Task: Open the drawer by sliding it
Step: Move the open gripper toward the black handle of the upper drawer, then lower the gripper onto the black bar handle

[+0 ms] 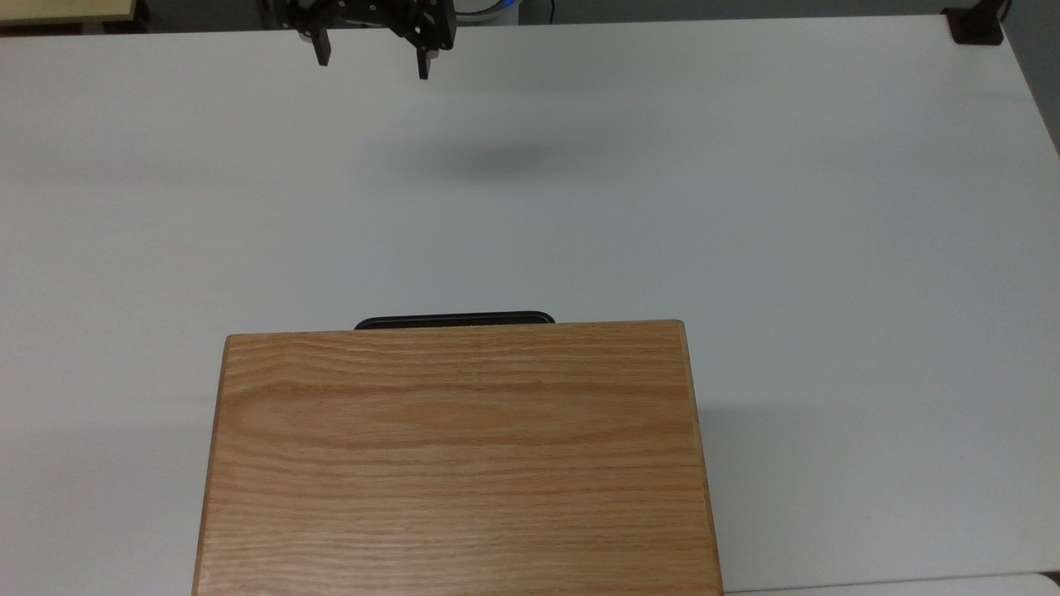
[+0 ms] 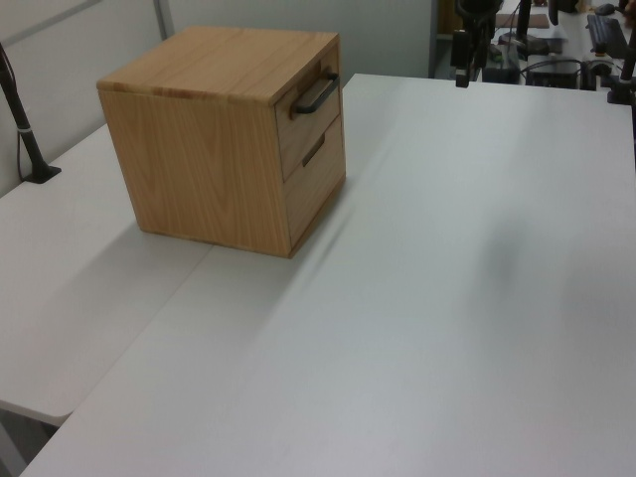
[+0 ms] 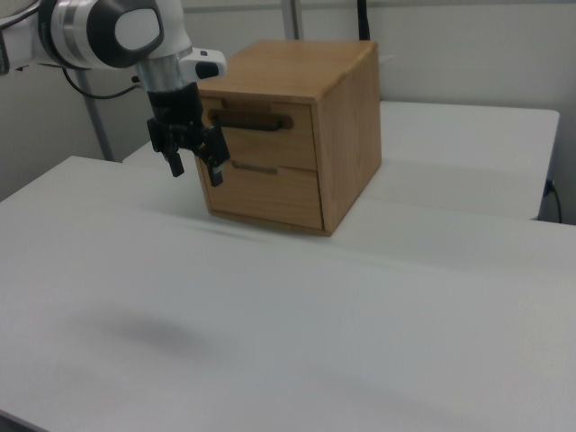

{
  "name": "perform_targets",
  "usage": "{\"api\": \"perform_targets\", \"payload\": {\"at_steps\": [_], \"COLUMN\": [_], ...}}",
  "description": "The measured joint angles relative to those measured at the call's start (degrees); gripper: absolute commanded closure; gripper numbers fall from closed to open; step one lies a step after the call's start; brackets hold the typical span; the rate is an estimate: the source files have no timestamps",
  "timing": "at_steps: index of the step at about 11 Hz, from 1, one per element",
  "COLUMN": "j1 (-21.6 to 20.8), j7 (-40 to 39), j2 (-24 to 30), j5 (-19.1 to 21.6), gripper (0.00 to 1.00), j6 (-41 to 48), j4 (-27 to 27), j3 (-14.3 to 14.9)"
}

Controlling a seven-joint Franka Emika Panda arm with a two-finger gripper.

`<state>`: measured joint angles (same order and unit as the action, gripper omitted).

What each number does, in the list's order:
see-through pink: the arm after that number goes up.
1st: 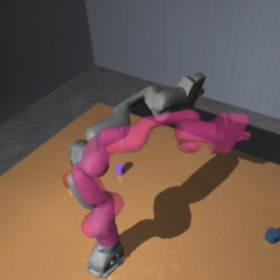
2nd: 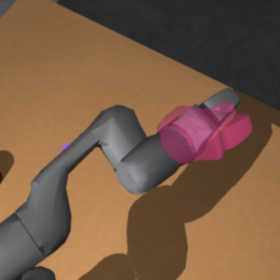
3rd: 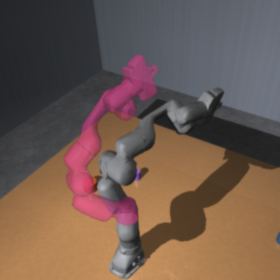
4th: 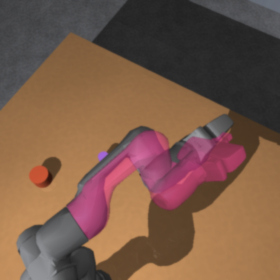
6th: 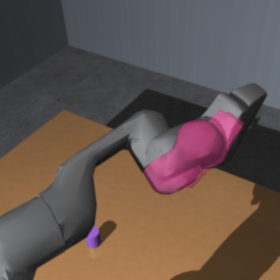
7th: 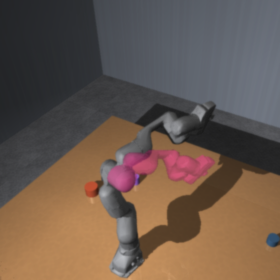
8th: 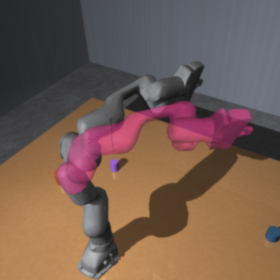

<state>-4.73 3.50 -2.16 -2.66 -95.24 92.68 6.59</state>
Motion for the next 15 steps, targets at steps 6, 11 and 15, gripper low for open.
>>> {"api": "perform_targets", "payload": {"at_steps": [6,11,15], "j1": [0.1,0.4,0.5], "j7": [-0.6,6.6,28.9], "j2": [-0.1,-1.4,-3.9], "j5": [1.6,7.0,11.1], "gripper": [0.0,0.0,0.0], "j6": [0.0,-7.4,-20.9], "j4": [0.0,0.0,0.0], "j3": [0.0,0.1,0.2]}}
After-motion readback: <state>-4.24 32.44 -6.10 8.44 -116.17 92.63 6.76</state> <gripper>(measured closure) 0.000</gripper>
